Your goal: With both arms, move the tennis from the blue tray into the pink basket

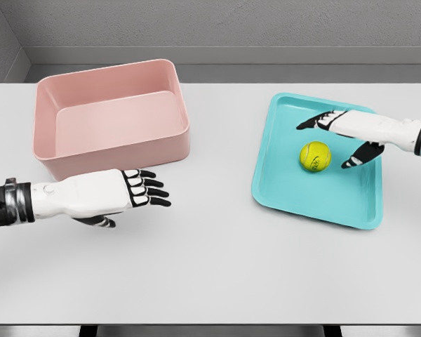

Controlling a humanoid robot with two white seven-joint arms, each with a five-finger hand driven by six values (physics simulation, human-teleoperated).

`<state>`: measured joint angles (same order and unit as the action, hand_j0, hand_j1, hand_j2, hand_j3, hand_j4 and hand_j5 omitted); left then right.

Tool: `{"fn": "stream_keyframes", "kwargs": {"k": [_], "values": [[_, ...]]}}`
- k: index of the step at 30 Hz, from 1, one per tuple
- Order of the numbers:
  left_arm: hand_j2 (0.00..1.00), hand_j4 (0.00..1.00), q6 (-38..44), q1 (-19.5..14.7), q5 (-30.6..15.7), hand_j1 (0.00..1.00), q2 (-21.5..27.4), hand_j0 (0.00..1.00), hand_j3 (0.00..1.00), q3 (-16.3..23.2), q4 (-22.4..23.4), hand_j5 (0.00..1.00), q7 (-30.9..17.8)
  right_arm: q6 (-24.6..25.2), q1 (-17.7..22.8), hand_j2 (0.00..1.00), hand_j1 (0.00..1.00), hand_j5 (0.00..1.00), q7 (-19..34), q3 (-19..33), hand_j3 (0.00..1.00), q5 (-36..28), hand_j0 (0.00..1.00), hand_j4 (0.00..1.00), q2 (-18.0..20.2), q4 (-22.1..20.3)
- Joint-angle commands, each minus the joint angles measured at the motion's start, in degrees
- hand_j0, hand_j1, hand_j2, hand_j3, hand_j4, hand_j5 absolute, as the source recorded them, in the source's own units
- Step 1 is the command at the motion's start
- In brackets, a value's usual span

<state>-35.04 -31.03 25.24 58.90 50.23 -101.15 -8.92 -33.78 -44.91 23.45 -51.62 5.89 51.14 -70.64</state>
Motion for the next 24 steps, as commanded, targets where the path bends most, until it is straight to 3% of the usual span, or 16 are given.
{"fn": "stream_keyframes", "kwargs": {"k": [1, 11, 24], "values": [[1.00, 1.00, 0.04, 0.00, -0.36, 1.00, -0.01, 1.00, 1.00, -0.04, -0.01, 1.00, 0.05, 1.61, 0.00, 1.00, 1.00, 1.00, 0.10, -1.37, 1.00, -0.27, 1.00, 1.00, -0.42, 0.15], [1.00, 1.00, 0.04, -0.18, -0.54, 1.00, -0.45, 1.00, 1.00, -0.04, -0.01, 1.00, -0.57, 4.78, -0.35, 1.00, 1.00, 1.00, 0.19, -2.69, 1.00, 2.02, 1.00, 1.00, -3.06, 0.32], [1.00, 1.00, 0.04, -0.18, -0.45, 1.00, -0.28, 1.00, 1.00, 0.05, -0.01, 1.00, -0.57, 4.69, -0.70, 1.00, 1.00, 1.00, -0.07, -3.04, 1.00, 3.34, 1.00, 1.00, -6.57, 5.42]]}}
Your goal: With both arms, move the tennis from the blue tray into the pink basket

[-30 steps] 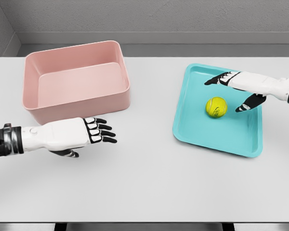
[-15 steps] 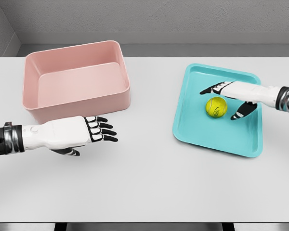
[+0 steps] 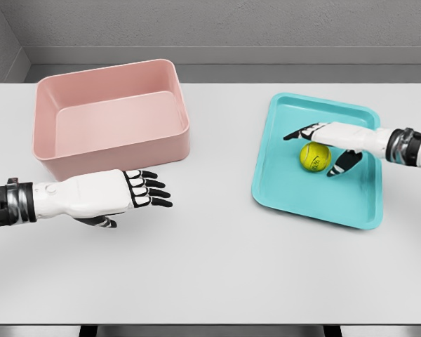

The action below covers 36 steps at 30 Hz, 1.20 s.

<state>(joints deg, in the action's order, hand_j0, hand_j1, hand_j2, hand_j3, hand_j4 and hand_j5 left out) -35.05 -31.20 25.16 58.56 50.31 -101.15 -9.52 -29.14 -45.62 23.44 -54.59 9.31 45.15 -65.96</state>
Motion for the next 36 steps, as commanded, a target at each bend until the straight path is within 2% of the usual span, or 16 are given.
{"fn": "stream_keyframes", "kwargs": {"k": [1, 8, 11, 16, 19, 23, 29, 34, 36], "values": [[1.00, 1.00, 0.05, 0.00, -0.37, 1.00, 0.06, 1.00, 1.00, -0.03, -0.01, 1.00, 0.03, 0.05, 0.00, 1.00, 1.00, 1.00, 0.03, -0.08, 1.00, -0.08, 1.00, 1.00, -0.59, 0.84], [1.00, 1.00, 0.05, 0.00, -0.37, 1.00, 0.06, 1.00, 1.00, -0.03, -0.01, 1.00, 0.03, 0.05, -0.09, 0.97, 0.97, 0.97, 0.03, -0.87, 0.97, -0.08, 0.97, 0.97, -0.68, 1.63], [1.00, 1.00, 0.05, 0.00, -0.37, 1.00, 0.06, 1.00, 1.00, -0.03, -0.01, 1.00, 0.03, -0.04, -0.09, 0.90, 0.90, 0.90, 0.12, -0.96, 0.90, -0.08, 0.90, 0.90, -0.68, 1.63], [1.00, 1.00, 0.05, 0.00, -0.37, 1.00, 0.06, 1.00, 1.00, -0.03, -0.01, 1.00, 0.03, -0.13, -0.09, 0.86, 0.86, 0.86, 0.21, -1.31, 0.86, -0.08, 0.86, 0.86, -0.68, 1.80], [1.00, 1.00, 0.05, 0.00, -0.29, 1.00, 0.06, 1.00, 1.00, -0.03, -0.01, 1.00, 0.03, -0.48, -0.26, 0.78, 0.78, 0.78, 0.29, -1.39, 0.78, -0.08, 0.78, 0.78, -0.50, 1.71], [1.00, 1.00, 0.05, -0.26, -0.29, 1.00, 0.15, 1.00, 1.00, -0.03, -0.01, 1.00, 0.03, -1.01, -1.23, 0.65, 0.65, 0.65, 3.72, -1.31, 0.65, -0.08, 0.65, 0.65, -0.50, 1.19], [1.00, 1.00, 0.05, -0.35, -0.29, 1.00, 0.15, 1.00, 1.00, -0.03, 0.08, 1.00, 0.03, -2.15, -1.41, 0.55, 0.55, 0.55, 5.83, -1.39, 0.55, -0.08, 0.55, 0.55, -0.41, 0.84], [1.00, 1.00, 0.05, -0.70, -0.29, 1.00, 0.06, 1.00, 1.00, -0.03, 0.08, 1.00, 0.03, -2.24, -2.20, 0.54, 0.54, 0.54, 5.83, -1.31, 0.54, -0.26, 0.54, 0.54, -0.33, 0.22], [1.00, 1.00, 0.05, -0.70, -0.29, 1.00, 0.06, 1.00, 1.00, -0.03, -0.01, 1.00, 0.03, -3.82, -2.99, 0.54, 0.54, 0.54, 5.83, -1.31, 0.54, -0.35, 0.54, 0.54, -0.06, 0.22]]}}
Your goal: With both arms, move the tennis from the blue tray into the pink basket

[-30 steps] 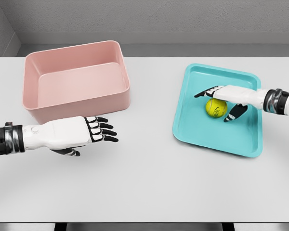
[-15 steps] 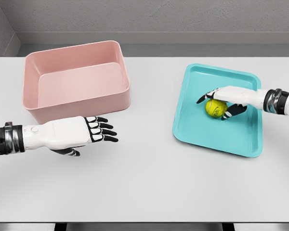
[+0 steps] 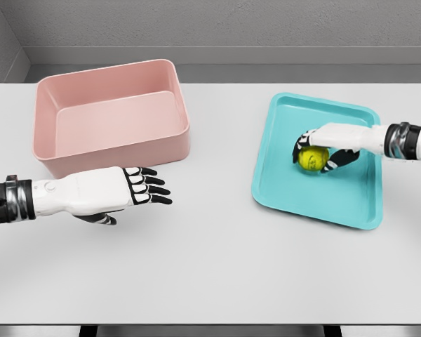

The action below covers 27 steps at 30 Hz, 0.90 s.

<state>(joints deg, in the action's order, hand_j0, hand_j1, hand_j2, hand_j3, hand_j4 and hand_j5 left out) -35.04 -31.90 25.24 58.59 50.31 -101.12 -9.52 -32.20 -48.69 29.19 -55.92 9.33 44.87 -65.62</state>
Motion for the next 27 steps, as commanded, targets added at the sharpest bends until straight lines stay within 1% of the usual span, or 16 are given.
{"fn": "stream_keyframes", "kwargs": {"k": [1, 4, 7, 10, 13, 14, 17, 19, 20, 25, 27], "values": [[1.00, 1.00, 0.04, 0.00, -0.37, 1.00, 0.03, 1.00, 1.00, -0.04, -0.05, 1.00, 0.03, -0.94, 0.00, 0.54, 0.54, 0.54, 0.08, 0.11, 0.54, -0.36, 0.54, 0.54, 0.22, -0.13], [1.00, 1.00, 0.04, 0.00, -0.37, 1.00, 0.03, 1.00, 1.00, -0.04, 0.04, 1.00, 0.03, -1.11, -1.23, 0.54, 0.54, 0.54, 0.52, 0.11, 0.54, -0.45, 0.54, 0.54, 0.22, -0.83], [1.00, 1.00, 0.04, -0.09, -0.37, 1.00, 0.03, 1.00, 1.00, -0.04, 0.04, 1.00, 0.03, -1.02, -1.58, 0.54, 0.54, 0.54, 0.52, 0.11, 0.54, -0.45, 0.54, 0.54, 1.10, -3.90], [1.00, 1.00, 0.04, -0.09, -0.37, 1.00, 0.03, 1.00, 1.00, -0.04, 0.04, 1.00, 0.03, -1.11, -1.67, 0.54, 0.54, 0.54, 0.52, 0.11, 0.54, -0.45, 0.54, 0.54, 2.50, -8.12], [1.00, 1.00, 0.04, -0.44, -0.37, 1.00, 0.29, 1.00, 1.00, -0.04, -0.05, 1.00, 0.03, -1.11, -2.02, 0.54, 0.54, 0.54, 0.78, 0.11, 0.54, -0.36, 0.54, 0.54, 2.86, -11.90], [1.00, 1.00, 0.04, -0.44, -0.37, 1.00, 0.38, 1.00, 1.00, -0.04, 0.04, 1.00, 0.03, -2.69, -2.11, 0.54, 0.54, 0.54, 0.87, 0.29, 0.54, -0.45, 0.54, 0.54, 2.86, -12.78], [1.00, 1.00, 0.04, -0.44, -0.37, 1.00, 0.38, 1.00, 1.00, -0.12, -0.05, 1.00, 0.03, -2.80, -2.81, 0.54, 0.54, 0.54, 0.87, 0.37, 0.54, -0.45, 0.54, 0.54, 2.68, -14.01], [1.00, 1.00, 0.04, -0.44, -0.37, 1.00, 0.38, 1.00, 1.00, -0.12, 0.04, 1.00, 0.03, -2.80, -3.08, 0.54, 0.54, 0.54, 1.31, 0.38, 0.54, -0.45, 0.54, 0.54, 1.98, -14.63], [1.00, 1.00, 0.04, -0.53, -0.37, 1.00, 0.38, 1.00, 1.00, -0.04, -0.05, 1.00, 0.03, -2.80, -3.08, 0.54, 0.54, 0.54, 1.31, 0.29, 0.54, -0.45, 0.54, 0.54, 1.54, -15.77], [1.00, 1.00, 0.04, -0.44, -0.37, 1.00, 0.47, 1.00, 1.00, -0.04, 0.04, 1.00, 0.03, -2.80, -3.08, 0.53, 0.53, 0.53, 2.63, -0.85, 0.53, -0.45, 0.53, 0.53, -3.21, -16.74], [1.00, 1.00, 0.04, -0.44, -0.37, 1.00, 0.47, 1.00, 1.00, -0.04, 0.04, 1.00, 0.03, -2.80, -3.16, 0.53, 0.53, 0.53, 2.81, -2.17, 0.53, -0.45, 0.53, 0.53, -5.23, -16.74]]}}
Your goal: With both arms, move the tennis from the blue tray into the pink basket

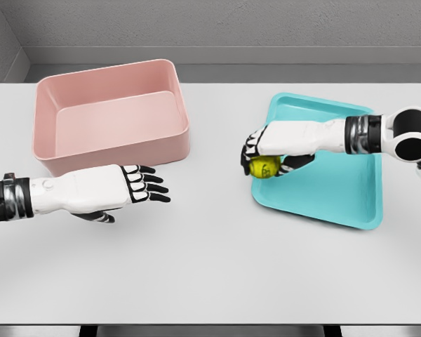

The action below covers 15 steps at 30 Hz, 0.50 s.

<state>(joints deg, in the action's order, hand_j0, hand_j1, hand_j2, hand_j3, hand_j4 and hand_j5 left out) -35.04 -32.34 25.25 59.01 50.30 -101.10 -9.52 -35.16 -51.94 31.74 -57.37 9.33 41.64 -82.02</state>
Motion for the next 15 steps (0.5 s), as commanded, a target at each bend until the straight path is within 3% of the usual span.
{"fn": "stream_keyframes", "kwargs": {"k": [1, 4, 11, 15], "values": [[1.00, 1.00, 0.04, 0.00, -0.37, 1.00, 0.05, 1.00, 1.00, -0.03, 0.02, 1.00, 0.03, 0.16, 0.00, 0.53, 0.53, 0.53, 0.42, -1.69, 0.53, -0.45, 0.53, 0.53, -2.52, -0.33], [1.00, 1.00, 0.04, 0.00, -0.37, 1.00, 0.05, 1.00, 1.00, -0.03, -0.06, 1.00, 0.03, 0.36, -0.09, 0.53, 0.53, 0.53, 0.51, -3.89, 0.53, -0.37, 0.53, 0.53, -6.39, 0.11], [1.00, 1.00, 0.04, 0.00, -0.37, 1.00, 0.05, 1.00, 1.00, -0.03, -0.06, 1.00, 0.03, 1.50, -0.35, 0.52, 0.52, 0.52, 0.51, -7.23, 0.52, -0.10, 0.52, 0.52, -9.73, 0.46], [1.00, 1.00, 0.04, -0.18, -0.37, 1.00, 0.05, 1.00, 1.00, -0.03, -0.06, 1.00, 0.03, 1.59, -0.88, 0.52, 0.52, 0.52, 0.42, -8.72, 0.52, -0.10, 0.52, 0.52, -12.81, 3.80]]}}
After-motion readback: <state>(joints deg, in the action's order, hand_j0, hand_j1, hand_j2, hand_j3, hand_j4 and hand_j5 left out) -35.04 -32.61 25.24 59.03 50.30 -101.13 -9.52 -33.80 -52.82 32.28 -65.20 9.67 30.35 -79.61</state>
